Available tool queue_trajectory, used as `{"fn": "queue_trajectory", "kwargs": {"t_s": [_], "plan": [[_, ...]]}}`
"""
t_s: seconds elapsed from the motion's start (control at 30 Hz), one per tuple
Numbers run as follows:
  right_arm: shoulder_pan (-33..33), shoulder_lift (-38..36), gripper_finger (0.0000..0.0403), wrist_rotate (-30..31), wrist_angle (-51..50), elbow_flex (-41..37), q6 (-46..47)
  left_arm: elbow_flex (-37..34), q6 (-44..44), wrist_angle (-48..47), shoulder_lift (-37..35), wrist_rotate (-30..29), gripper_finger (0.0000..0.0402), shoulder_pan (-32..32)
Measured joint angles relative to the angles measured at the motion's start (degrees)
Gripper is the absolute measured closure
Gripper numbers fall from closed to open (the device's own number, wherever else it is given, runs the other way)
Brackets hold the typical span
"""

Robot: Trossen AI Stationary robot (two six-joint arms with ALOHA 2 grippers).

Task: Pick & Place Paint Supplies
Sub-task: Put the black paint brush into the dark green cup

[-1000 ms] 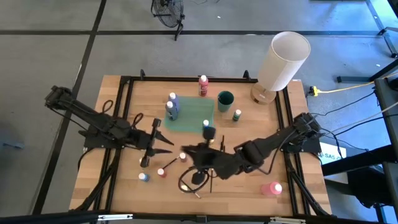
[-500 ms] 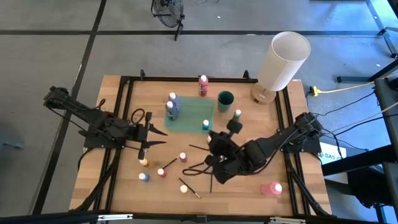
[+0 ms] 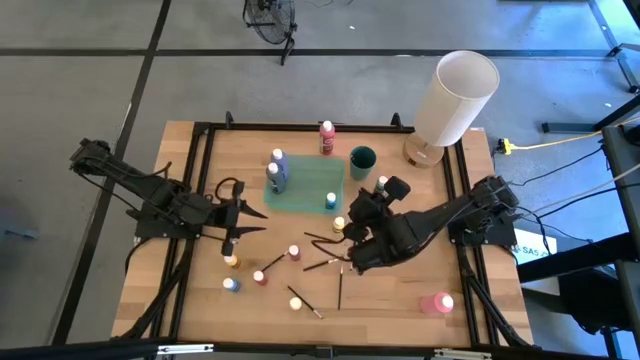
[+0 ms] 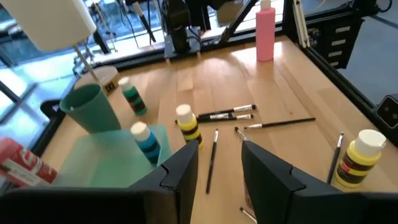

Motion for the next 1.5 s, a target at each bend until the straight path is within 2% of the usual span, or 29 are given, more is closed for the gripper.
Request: {"fn": "queue_trajectory", "kwargs": {"t_s": [0.17, 0.43, 0.57, 0.7, 0.77, 0.83, 1.0, 1.17, 1.2, 1.3, 1.4, 1.5], "plan": [[0.75, -2.86, 0.0396, -5.13, 0.12, -2.53, 0.24, 0.00, -1.43, -0.56, -0.02, 0.01, 0.0284, 0.00], [2.19, -16.31, 0.0396, -7.41, 0.09, -4.40, -3.89, 0.00, -1.62, -0.46, -0.02, -1.83, 0.0287, 0.00], [2.22, -25.22, 0.0396, -10.21, 0.18, -11.51, -2.05, -0.02, -2.66, -0.50, -0.02, -2.47, 0.0287, 0.00], [4.13, -35.58, 0.0396, -12.63, 3.16, -24.31, 7.60, -0.02, -3.93, -1.05, -0.02, -2.45, 0.0287, 0.00], [6.35, -39.74, 0.0396, -13.50, 12.70, -31.56, 7.30, -0.02, -4.74, -1.81, -0.02, -2.45, 0.0286, 0.00], [8.86, -42.59, 0.0396, -13.10, 26.23, -38.16, 1.89, -0.07, -5.53, -2.17, -0.02, -2.45, 0.0284, 0.00], [10.56, -44.84, 0.0396, -10.55, 62.28, -51.39, -25.12, -0.07, -7.17, -1.18, -0.02, -2.43, 0.0285, 0.00], [4.76, -44.99, 0.0396, -9.40, 90.08, -61.32, -46.21, -0.07, -9.38, -0.30, -0.02, -2.43, 0.0287, 0.00], [2.78, -45.16, 0.0396, -11.59, 94.93, -62.98, -49.19, -0.07, -9.81, -0.19, -0.02, -2.41, 0.0287, 0.00], [-3.96, -46.51, 0.0396, -23.46, 107.37, -66.55, -55.07, -0.07, -10.14, 0.03, -0.02, -2.43, 0.0286, 0.00], [-10.70, -48.57, 0.0396, -33.15, 113.68, -68.72, -57.31, -0.07, -10.12, 0.03, -0.02, -2.43, 0.0287, 0.00], [-16.43, -50.22, 0.0396, -39.52, 118.72, -69.59, -57.71, -0.07, -10.11, -0.03, -0.02, -2.25, 0.0288, 0.00]]}}
